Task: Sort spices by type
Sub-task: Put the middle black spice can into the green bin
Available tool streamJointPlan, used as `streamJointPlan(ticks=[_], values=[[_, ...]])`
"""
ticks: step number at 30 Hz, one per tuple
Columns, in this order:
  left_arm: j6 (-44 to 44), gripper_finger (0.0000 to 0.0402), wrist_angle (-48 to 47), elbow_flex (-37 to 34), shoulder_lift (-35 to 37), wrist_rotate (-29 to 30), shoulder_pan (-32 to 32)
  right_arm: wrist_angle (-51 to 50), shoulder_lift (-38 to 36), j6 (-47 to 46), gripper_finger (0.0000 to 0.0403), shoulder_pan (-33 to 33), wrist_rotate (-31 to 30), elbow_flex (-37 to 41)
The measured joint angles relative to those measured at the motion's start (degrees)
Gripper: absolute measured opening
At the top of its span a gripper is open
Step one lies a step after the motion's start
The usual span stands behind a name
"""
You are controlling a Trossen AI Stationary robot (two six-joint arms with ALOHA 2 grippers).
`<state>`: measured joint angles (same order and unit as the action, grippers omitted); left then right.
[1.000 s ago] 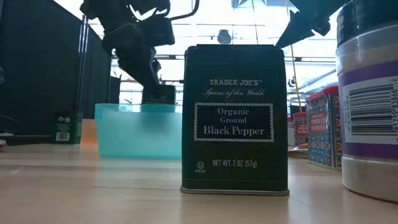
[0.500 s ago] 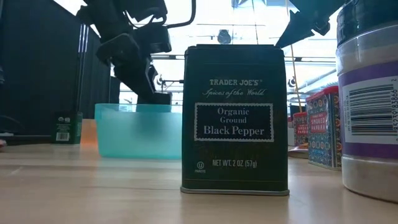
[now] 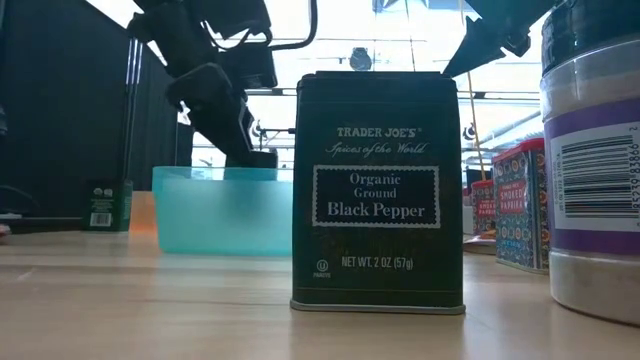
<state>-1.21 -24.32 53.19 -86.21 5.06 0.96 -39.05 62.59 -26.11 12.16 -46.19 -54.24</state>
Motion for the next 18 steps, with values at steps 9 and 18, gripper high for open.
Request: streamJointPlan(ticks=[9,18], values=[[-0.04,0.0142,7.72,-3.87,-0.02,-2.41,-0.25,-0.03,0.0,0.0,0.0,0.0,0.0,0.0],[0.0,0.014,7.3,-4.04,-0.02,-1.6,-0.25,-0.03,0.0,0.24,0.0,0.0,0.02,0.02]])
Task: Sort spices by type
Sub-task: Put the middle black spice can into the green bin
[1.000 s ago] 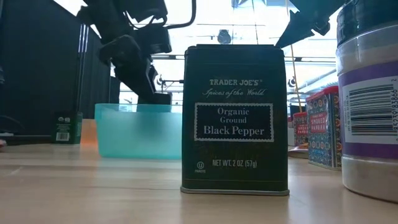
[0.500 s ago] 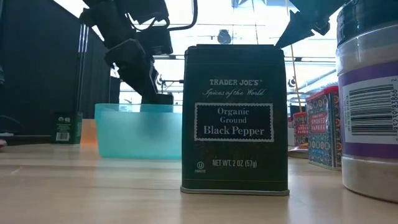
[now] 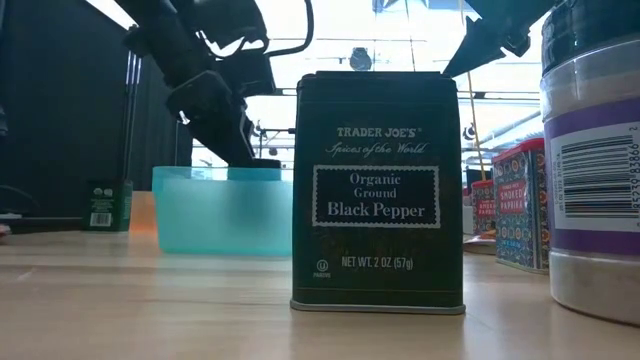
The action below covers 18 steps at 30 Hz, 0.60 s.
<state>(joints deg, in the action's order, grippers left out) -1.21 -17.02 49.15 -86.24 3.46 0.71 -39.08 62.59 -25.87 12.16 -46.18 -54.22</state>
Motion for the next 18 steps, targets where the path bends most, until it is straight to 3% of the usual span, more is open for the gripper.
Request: streamJointPlan(ticks=[18], values=[[-1.38,0.0139,3.7,0.01,0.0,-2.11,-0.07,-0.01,0.0,0.0,0.0,0.0,-0.02,0.0]])
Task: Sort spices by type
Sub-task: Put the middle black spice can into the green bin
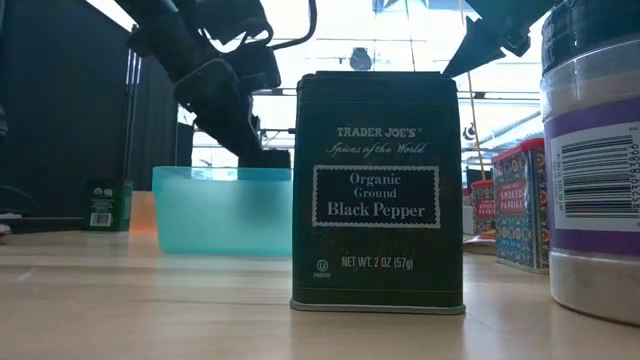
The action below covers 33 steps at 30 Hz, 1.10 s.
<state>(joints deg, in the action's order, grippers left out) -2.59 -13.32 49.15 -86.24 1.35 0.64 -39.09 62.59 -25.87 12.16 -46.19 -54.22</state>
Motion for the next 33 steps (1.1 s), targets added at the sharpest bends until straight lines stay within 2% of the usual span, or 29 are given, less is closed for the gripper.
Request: streamJointPlan(ticks=[33], values=[[1.54,0.0139,0.86,-0.01,-2.19,-0.1,-0.15,0.04,0.02,0.0,0.0,0.0,0.0,0.0]])
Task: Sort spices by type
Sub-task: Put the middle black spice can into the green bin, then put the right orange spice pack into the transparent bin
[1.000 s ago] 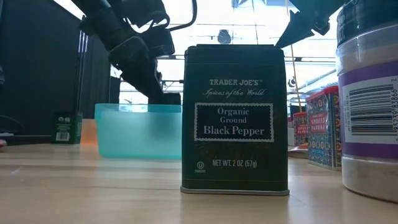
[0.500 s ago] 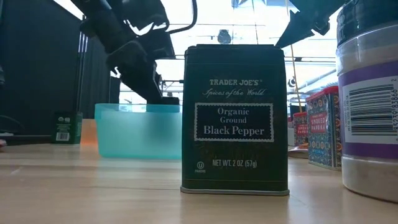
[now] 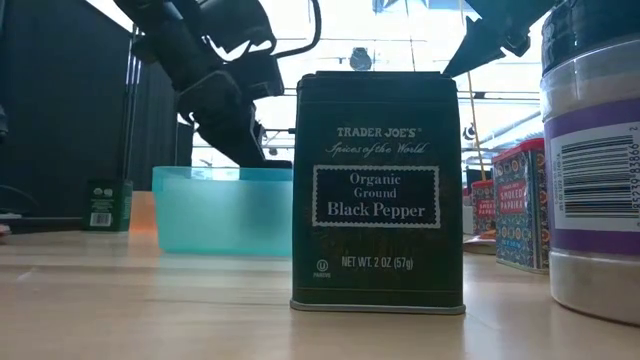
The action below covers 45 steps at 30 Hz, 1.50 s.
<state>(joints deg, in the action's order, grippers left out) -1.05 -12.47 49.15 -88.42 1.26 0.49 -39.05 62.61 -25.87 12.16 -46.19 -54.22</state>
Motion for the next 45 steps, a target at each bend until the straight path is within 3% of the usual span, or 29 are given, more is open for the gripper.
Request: streamJointPlan(ticks=[14,32,45], values=[[-0.14,0.0155,-0.54,0.0,0.0,3.33,-0.04,0.0,0.0,0.0,0.0,0.0,0.0,0.0],[-0.17,0.0162,-0.48,0.0,0.0,1.84,-0.04,0.0,0.0,0.17,0.0,0.0,0.02,0.0],[3.07,0.0236,-1.34,1.84,0.86,2.45,-0.04,0.0,0.0,0.59,0.0,0.0,0.02,0.0]])
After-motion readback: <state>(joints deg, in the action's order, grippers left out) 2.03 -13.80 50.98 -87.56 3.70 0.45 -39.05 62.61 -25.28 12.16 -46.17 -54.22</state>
